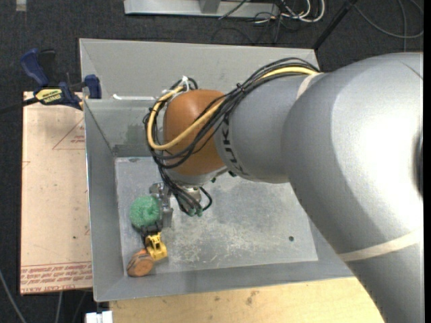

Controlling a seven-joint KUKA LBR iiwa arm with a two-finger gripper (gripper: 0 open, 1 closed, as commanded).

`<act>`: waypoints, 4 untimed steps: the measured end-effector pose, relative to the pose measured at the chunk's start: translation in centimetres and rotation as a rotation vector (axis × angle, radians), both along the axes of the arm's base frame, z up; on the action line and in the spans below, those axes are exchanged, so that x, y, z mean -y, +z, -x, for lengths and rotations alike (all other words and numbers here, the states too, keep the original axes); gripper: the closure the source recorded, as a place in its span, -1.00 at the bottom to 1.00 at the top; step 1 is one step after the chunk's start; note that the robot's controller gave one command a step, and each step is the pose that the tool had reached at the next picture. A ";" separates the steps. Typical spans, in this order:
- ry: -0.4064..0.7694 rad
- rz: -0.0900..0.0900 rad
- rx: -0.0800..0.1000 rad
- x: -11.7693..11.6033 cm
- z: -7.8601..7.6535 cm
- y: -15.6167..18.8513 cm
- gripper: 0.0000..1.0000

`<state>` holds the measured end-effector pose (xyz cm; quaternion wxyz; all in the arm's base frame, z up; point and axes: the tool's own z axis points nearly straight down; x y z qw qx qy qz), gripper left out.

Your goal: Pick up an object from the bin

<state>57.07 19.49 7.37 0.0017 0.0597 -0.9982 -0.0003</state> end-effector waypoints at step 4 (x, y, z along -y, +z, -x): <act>0.000 -0.002 0.007 -0.1 -0.2 6.2 1.00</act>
Offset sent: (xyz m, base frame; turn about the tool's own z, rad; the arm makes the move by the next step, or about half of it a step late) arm 0.0000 0.0000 0.0735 0.0000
